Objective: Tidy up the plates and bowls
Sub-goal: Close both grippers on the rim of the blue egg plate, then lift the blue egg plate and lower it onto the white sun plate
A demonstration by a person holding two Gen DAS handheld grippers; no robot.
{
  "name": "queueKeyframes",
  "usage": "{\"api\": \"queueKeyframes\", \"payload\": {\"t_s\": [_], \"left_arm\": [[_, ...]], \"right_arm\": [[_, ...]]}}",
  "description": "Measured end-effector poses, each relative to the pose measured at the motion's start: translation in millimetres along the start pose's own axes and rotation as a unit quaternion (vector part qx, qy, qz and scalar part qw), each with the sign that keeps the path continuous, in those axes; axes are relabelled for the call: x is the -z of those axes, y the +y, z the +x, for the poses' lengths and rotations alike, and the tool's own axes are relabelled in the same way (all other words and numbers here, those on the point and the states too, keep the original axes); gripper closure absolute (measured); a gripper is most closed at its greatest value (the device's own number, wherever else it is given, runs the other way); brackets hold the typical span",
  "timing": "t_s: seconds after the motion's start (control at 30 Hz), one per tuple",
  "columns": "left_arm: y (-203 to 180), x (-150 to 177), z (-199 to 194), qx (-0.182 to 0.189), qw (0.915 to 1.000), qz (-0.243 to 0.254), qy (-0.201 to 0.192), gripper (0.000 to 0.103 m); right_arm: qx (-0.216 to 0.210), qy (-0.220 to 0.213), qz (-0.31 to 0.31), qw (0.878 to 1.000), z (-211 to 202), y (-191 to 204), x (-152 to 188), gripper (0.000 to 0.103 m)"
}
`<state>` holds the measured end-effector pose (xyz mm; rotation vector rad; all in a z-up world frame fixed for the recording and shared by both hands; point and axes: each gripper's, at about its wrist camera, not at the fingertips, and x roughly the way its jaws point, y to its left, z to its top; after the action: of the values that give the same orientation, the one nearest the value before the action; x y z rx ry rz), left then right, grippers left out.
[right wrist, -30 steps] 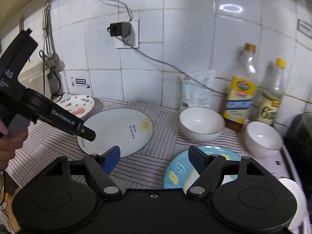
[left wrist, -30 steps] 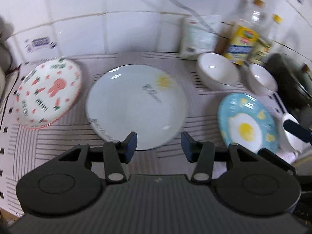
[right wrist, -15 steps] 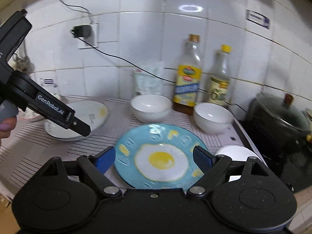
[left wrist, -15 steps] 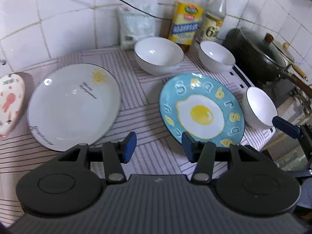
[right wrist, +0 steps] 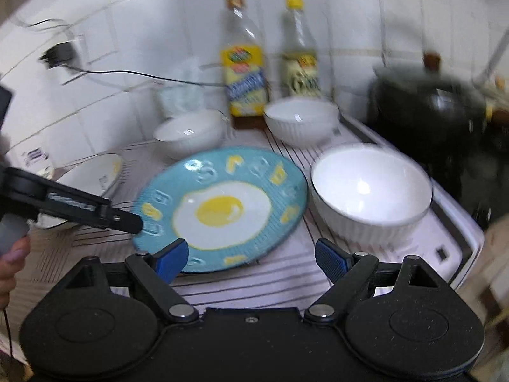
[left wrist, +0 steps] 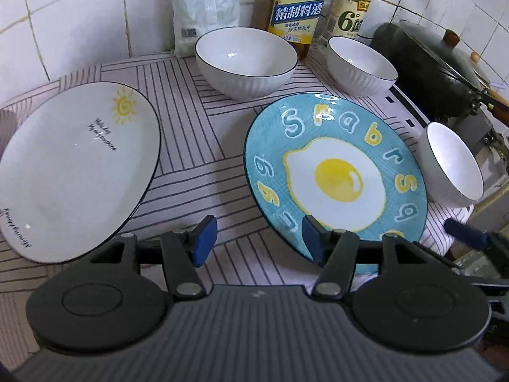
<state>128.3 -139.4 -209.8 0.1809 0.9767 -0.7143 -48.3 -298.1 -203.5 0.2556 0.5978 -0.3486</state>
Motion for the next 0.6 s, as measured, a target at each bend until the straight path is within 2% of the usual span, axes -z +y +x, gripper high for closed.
{"api": "queueKeyframes", "payload": {"t_s": [0.2, 0.33, 0.4, 0.5, 0.6], "left_arm": [[2, -12, 15, 0.001, 1.0, -0.004, -0.008, 0.047], [4, -17, 21, 0.003, 1.0, -0.004, -0.006, 0.05], [5, -18, 23, 0.009, 1.0, -0.003, -0.002, 0.055], [7, -19, 28, 0.014, 0.9999, -0.001, 0.007, 0.071], [12, -19, 32, 0.03, 0.9993, -0.017, 0.013, 0.077]], "right_arm": [[-0.017, 0.003, 0.066, 0.998, 25, -15, 5, 0.026], [-0.022, -0.011, 0.089, 0.996, 33, -15, 5, 0.034], [-0.023, -0.019, 0.094, 0.995, 33, -15, 6, 0.038], [-0.024, -0.028, 0.099, 0.994, 36, -16, 4, 0.044], [-0.017, -0.027, 0.11, 0.993, 41, -20, 2, 0.057]]}}
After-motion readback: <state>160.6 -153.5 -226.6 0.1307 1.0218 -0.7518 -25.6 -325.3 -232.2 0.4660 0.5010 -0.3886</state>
